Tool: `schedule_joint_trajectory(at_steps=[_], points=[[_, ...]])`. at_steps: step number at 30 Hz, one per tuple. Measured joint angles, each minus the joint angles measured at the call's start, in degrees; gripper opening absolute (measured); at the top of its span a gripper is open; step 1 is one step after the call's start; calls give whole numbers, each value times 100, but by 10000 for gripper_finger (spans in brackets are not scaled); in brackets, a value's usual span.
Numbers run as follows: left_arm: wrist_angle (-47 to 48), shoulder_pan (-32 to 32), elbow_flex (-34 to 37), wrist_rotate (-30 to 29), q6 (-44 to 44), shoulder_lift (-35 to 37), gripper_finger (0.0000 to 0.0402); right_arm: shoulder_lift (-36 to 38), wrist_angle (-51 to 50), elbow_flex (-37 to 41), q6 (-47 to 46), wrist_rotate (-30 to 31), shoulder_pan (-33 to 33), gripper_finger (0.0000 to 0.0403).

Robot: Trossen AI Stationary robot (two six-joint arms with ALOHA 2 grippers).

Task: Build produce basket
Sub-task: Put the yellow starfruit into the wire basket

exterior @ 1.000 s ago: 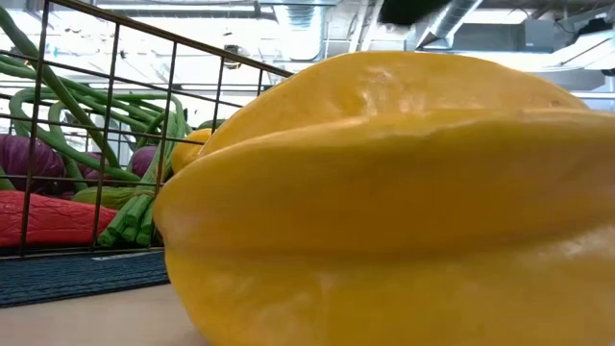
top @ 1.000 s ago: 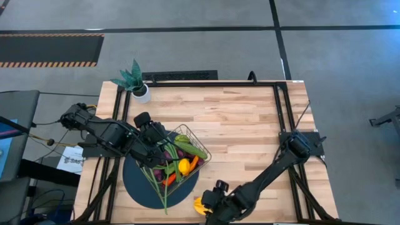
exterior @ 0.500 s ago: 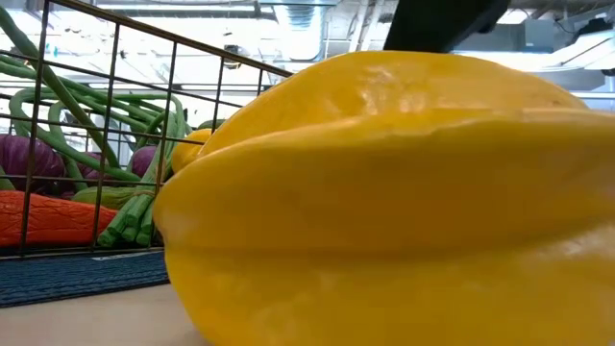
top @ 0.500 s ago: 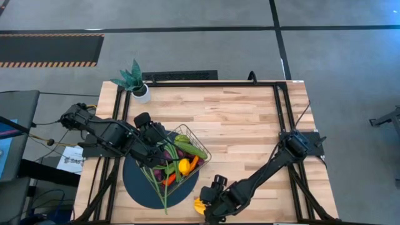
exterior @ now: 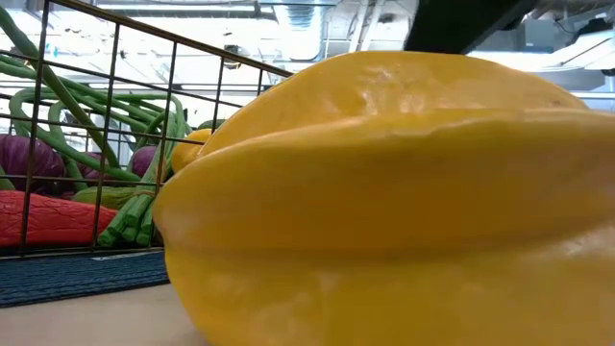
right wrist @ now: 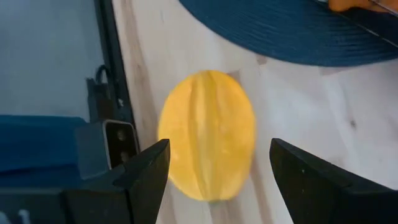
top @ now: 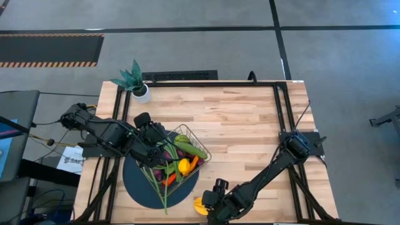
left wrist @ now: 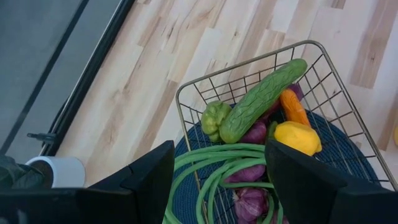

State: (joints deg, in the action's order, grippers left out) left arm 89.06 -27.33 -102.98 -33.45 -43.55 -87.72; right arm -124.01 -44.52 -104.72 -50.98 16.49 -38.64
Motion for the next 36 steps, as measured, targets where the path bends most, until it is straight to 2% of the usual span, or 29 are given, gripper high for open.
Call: schedule_joint_trajectory(at_steps=[20, 31, 36], points=[[-2, 0, 0, 28, -26, 0, 238, -2, 201, 220, -14, 42, -32, 291], [-2, -1, 0, 151, -63, 0, 238, -2, 839, 861, -209, 17, -38, 291], [-2, -2, 0, 127, -63, 0, 238, -2, 808, 858, -438, 3, -20, 270]])
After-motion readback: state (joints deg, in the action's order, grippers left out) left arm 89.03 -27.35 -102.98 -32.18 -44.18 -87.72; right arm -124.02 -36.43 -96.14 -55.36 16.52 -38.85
